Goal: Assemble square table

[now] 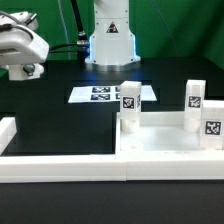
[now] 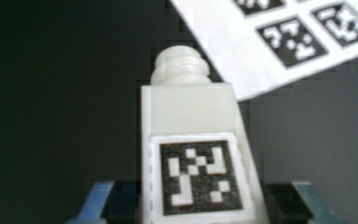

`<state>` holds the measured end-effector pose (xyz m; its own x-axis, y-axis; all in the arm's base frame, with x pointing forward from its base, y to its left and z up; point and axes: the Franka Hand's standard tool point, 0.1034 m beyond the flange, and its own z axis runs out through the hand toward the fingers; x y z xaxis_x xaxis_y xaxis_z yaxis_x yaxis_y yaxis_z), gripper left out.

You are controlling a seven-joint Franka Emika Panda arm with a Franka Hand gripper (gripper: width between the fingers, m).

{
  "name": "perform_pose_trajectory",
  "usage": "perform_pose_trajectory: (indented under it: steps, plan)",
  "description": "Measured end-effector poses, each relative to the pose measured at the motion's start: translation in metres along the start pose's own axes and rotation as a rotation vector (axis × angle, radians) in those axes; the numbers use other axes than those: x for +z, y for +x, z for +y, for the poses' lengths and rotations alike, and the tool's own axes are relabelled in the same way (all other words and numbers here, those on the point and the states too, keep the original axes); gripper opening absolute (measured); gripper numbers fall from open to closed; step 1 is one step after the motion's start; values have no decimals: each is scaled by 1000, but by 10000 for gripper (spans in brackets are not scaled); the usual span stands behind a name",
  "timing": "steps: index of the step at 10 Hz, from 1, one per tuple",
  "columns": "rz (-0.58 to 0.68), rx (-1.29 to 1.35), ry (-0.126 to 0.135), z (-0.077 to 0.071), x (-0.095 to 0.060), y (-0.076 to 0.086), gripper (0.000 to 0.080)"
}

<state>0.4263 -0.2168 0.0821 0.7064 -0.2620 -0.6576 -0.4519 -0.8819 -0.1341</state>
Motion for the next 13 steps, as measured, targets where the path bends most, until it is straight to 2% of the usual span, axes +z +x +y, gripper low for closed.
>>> perform_pose_trajectory:
  steps: [1,2,4,5,6,7,8,10,11,13]
  plan:
    - [38,-3,-3,0,-1,-1,288]
    - [115,13,-19,-7,-8,5,288]
    - [266,-23,-50,-89,-44,2,288]
    - [327,-63,-93,-120,-60,4,288]
    - [373,-98,-113,-138,-76,6,288]
    - [426,-95,-109,-135,-85,6,288]
    - [492,-95,-110,-132,-85,11,288]
    - [601,-106,-114,-135,-86,13,288]
    - [723,-100,-128,-143,-94,22,288]
    - [930,-183,-169,-195,-99,35,288]
